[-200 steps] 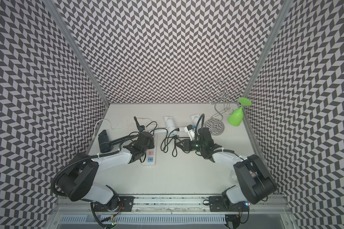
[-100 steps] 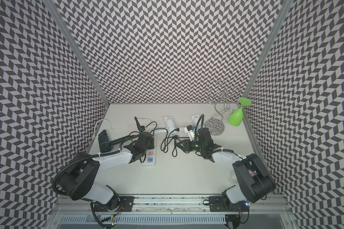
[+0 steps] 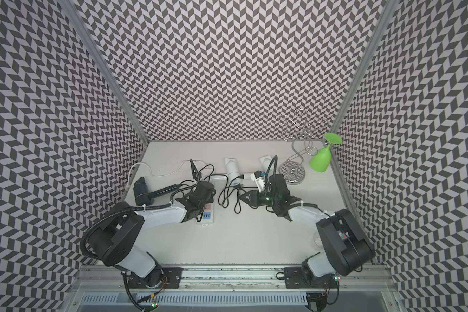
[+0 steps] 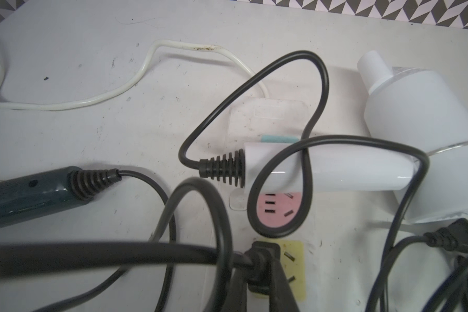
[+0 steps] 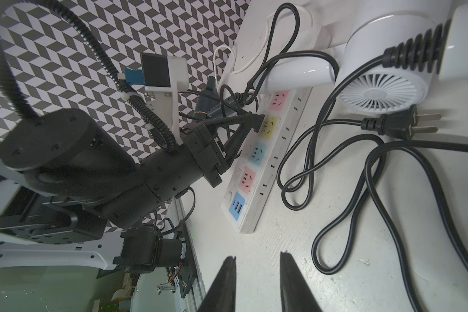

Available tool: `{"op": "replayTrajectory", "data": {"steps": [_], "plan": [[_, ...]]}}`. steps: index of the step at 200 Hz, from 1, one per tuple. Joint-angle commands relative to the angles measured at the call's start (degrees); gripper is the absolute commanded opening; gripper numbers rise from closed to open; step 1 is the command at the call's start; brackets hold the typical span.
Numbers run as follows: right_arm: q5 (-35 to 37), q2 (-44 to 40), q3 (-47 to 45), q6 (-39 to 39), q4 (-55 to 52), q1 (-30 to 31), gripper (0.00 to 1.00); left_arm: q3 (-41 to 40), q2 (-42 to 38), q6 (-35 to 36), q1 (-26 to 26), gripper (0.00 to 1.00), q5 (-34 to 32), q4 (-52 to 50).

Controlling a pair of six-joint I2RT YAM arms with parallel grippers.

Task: Charge the blow dryers
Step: Insert the plug into the socket.

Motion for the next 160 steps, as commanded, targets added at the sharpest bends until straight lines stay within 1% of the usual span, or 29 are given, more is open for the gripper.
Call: {"op": "replayTrajectory", "data": {"steps": [1, 30, 64, 100, 137, 147, 151, 160], "plan": [[-0.41, 0.30, -0.52, 0.12, 3.23, -0.23, 0.29, -2.15, 4.20, -0.63, -1.44, 0.00, 1.94, -7.33], [0.04, 0.00, -0.41, -0.20, 2.68, -0.17, 0.29, 0.26, 7.40, 0.10, -2.40, 0.00, 1.73, -9.46], [0.40, -0.44, -0.32, -0.59, 2.02, -0.26, 0.29, 2.18, 11.30, -0.66, -2.48, 0.00, 3.32, -11.88], [0.81, -1.00, -0.32, -0.82, 1.72, -0.36, 0.29, -0.04, 11.25, -2.22, -2.49, 0.00, 4.71, -10.58], [0.72, -1.02, -0.37, -0.81, 1.75, -0.34, 0.30, 1.24, 9.76, -3.06, -2.28, 0.00, 4.28, -12.76], [0.87, -1.21, -0.32, -0.87, 1.60, -0.34, 0.30, 1.66, 8.53, -3.06, -2.00, 0.05, 4.28, -13.18], [0.84, -1.27, -0.32, -0.86, 1.51, -0.34, 0.30, 1.74, 7.98, -3.02, -1.89, 0.13, 4.34, -13.34], [0.93, -1.42, -0.24, -0.99, 1.33, -0.34, 0.31, 1.92, 6.67, -2.81, -1.59, 0.24, 4.46, -13.47]]}}
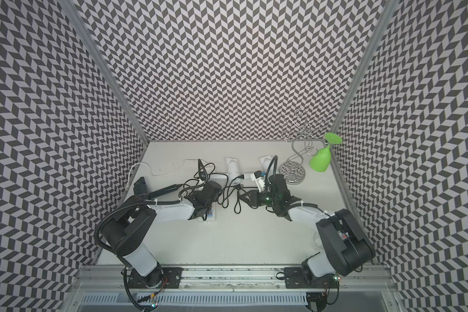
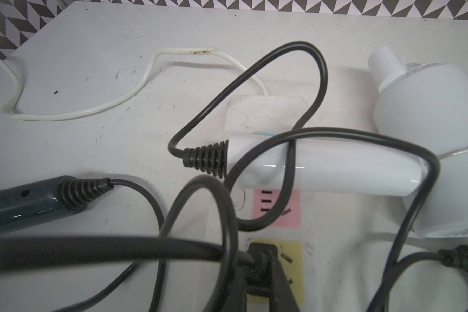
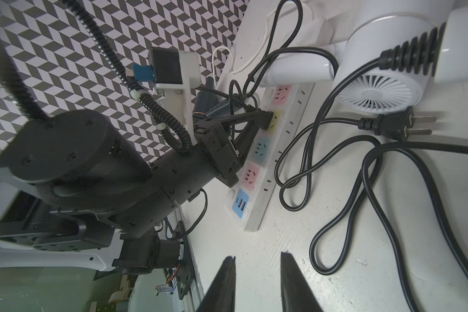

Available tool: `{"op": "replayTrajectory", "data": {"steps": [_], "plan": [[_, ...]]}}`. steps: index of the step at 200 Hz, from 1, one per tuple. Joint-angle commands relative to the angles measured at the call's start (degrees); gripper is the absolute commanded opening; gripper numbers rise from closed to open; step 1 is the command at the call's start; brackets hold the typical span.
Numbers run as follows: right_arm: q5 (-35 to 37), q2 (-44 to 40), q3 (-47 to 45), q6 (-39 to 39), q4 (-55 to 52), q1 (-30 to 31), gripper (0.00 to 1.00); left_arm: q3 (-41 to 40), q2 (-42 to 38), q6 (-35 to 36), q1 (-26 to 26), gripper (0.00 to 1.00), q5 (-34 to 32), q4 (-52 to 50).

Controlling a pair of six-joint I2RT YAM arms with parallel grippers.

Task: Charge the blow dryers
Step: Insert the plug into the socket.

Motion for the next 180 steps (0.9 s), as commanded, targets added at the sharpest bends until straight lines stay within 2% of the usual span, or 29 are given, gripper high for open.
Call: {"op": "replayTrajectory", "data": {"steps": [1, 19, 45, 66, 139, 180], "plan": [[0.46, -1.43, -0.21, -0.69, 1.40, -0.25, 0.31, -2.25, 0.83, -1.93, 0.21, 0.25, 8.39, -12.23], [0.59, -1.72, -0.13, -0.82, 1.16, -0.25, 0.31, -1.43, -1.36, -1.00, 1.16, 0.36, 9.81, -12.08], [0.79, -2.21, -0.03, -0.94, 0.77, -0.26, 0.33, 1.60, -3.10, 0.76, 2.16, 0.38, 11.77, -12.62], [1.49, -2.70, 0.20, -1.54, -0.12, -0.25, 0.36, 3.82, -5.30, 1.48, 2.18, 0.46, 13.51, -13.56], [9.02, -3.56, 2.68, -4.87, -6.51, -0.25, 0.56, 4.52, -21.52, 2.03, 2.18, 0.77, 18.55, -16.48], [13.67, -3.78, 5.52, -6.11, -11.08, -0.26, 0.70, 1.39, -35.01, 2.14, 2.26, 0.92, 15.91, -18.03]]}}
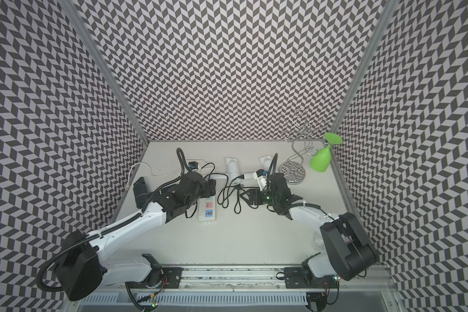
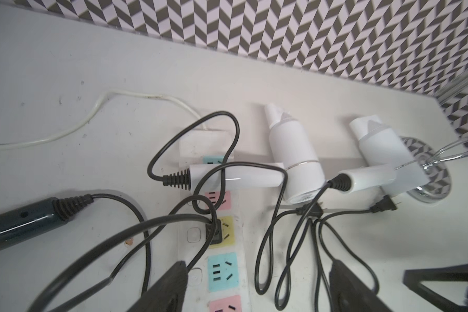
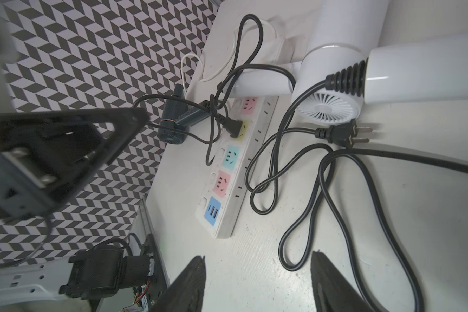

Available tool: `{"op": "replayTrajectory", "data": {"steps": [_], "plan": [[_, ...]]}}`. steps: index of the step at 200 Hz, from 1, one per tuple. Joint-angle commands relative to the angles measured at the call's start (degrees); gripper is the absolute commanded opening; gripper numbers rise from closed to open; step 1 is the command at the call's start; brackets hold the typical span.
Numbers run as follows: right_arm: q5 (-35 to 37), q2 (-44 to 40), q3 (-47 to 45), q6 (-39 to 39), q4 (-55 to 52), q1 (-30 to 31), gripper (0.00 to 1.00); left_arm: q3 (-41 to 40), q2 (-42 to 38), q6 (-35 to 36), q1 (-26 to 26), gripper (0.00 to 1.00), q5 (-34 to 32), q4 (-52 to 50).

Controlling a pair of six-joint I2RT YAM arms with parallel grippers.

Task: Charge the blow dryers
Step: Insert the plug into the socket, then adjust the charging cable at the center of the board.

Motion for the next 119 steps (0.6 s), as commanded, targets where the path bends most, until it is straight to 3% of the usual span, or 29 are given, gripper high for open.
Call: {"op": "replayTrajectory", "data": {"steps": [1, 9, 63, 119], "plan": [[4.41, -1.71, 2.93, -1.65, -2.28, -0.26, 0.71, -1.77, -7.40, -0.50, 0.16, 0.93, -2.13, -2.10], [5.22, -1.83, 3.69, -1.64, -3.01, -0.25, 0.73, -2.83, -10.48, -0.63, 0.16, 0.99, -2.75, -1.63], [10.39, -1.62, 9.34, -1.21, -7.55, 1.35, 0.74, -8.30, -24.77, -3.33, 0.25, 0.99, -7.74, 1.12], [16.19, 2.16, 14.38, -1.38, -9.92, 6.71, 0.73, -13.21, -27.48, -6.49, 1.06, 0.99, -6.67, 3.76]]}}
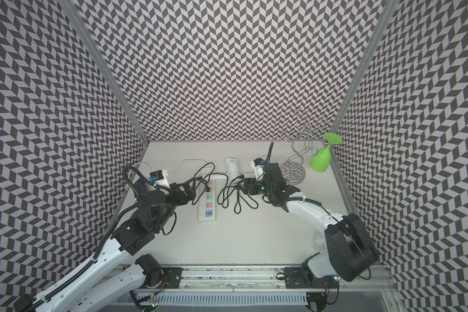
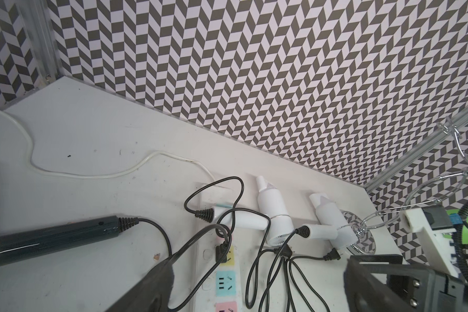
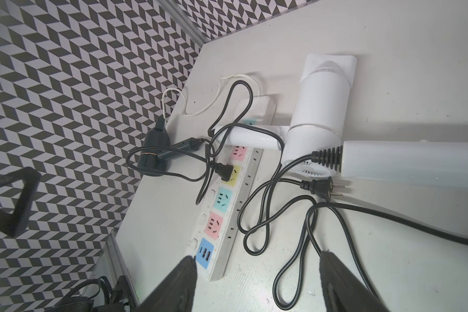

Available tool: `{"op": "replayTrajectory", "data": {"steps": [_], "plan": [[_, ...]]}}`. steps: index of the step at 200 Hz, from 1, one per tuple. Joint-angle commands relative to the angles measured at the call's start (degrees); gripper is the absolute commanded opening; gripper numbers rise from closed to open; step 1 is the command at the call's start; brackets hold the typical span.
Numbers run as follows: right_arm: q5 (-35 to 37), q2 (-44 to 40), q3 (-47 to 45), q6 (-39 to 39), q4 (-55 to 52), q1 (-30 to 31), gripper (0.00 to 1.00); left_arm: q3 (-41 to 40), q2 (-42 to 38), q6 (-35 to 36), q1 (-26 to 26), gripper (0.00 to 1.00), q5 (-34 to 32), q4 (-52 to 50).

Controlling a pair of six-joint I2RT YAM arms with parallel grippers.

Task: Charge the blow dryers
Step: Adjust the charging cable at the center of the board.

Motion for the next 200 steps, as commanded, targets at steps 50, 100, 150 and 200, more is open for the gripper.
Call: {"op": "replayTrajectory", "data": {"steps": [50, 100, 150, 200], "plan": [[0.17, 14.44, 17.72, -2.84, -4.69, 6.50, 0.67, -5.27, -2.11, -6.33, 9.22, 0.99, 8.11, 1.89], [-1.92, 29.48, 30.93, -1.11, -5.92, 7.55, 0.63, -8.21, -5.15, -7.60, 18.24, 0.99, 18.37, 2.31], [-2.70, 39.63, 37.94, 1.54, -5.85, 8.43, 0.61, -8.63, -6.58, -7.78, 20.26, 0.99, 20.48, 2.06], [1.31, 47.70, 46.91, 3.52, -6.28, 7.60, 0.62, -8.81, -6.84, -7.78, 20.75, 0.99, 21.28, 2.04]]}}
